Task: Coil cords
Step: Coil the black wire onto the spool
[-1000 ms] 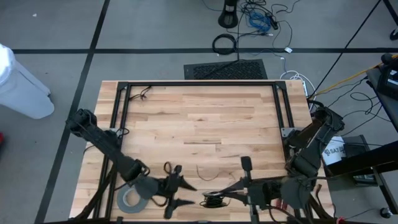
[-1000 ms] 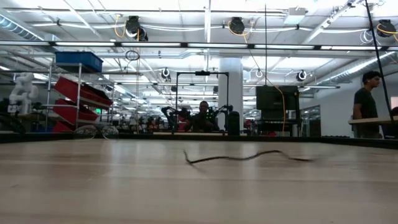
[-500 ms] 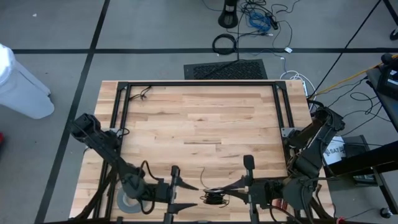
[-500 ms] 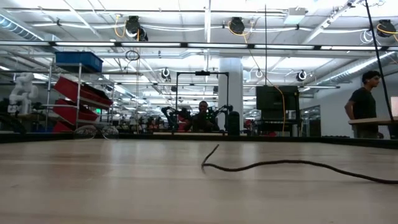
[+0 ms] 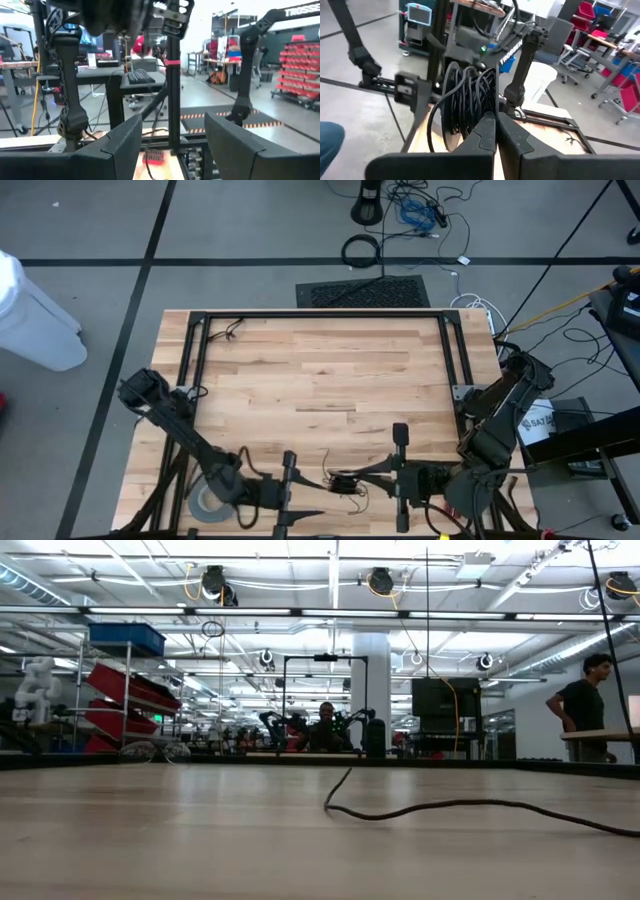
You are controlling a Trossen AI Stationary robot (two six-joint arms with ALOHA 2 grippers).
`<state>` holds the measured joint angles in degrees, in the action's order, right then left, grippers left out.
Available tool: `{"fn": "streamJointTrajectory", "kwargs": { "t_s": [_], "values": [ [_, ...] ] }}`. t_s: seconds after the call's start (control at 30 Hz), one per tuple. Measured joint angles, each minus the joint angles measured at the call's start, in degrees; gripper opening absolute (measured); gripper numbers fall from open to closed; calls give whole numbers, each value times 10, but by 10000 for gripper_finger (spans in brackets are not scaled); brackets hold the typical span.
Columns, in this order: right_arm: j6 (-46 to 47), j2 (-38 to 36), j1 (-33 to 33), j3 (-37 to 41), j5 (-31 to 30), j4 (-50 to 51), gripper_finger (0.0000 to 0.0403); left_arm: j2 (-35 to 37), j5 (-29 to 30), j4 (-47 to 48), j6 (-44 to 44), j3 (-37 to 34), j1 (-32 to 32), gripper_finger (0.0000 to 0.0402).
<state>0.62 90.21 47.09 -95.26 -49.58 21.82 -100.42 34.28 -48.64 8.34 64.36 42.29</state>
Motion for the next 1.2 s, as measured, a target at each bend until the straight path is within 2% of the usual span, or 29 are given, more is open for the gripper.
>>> {"fn": "streamJointTrajectory", "kwargs": {
  "t_s": [0.27,0.53,0.7,0.83,0.97,1.2],
  "values": [
    [11,-2,-6,0,4,-1,0,-87,-84,-129,-48,8,-36,222],
    [17,-2,-6,0,4,4,0,-154,-85,-137,-17,89,-41,222],
    [17,-2,-6,0,3,7,0,-167,-50,-127,10,122,-41,216],
    [21,-2,-6,0,1,12,0,-167,-25,-121,34,123,-37,181],
    [22,-1,-6,0,1,16,0,-167,13,-119,47,123,-30,122],
    [21,-1,-6,0,1,17,0,-167,38,-93,60,123,-28,31]
  ]
}}
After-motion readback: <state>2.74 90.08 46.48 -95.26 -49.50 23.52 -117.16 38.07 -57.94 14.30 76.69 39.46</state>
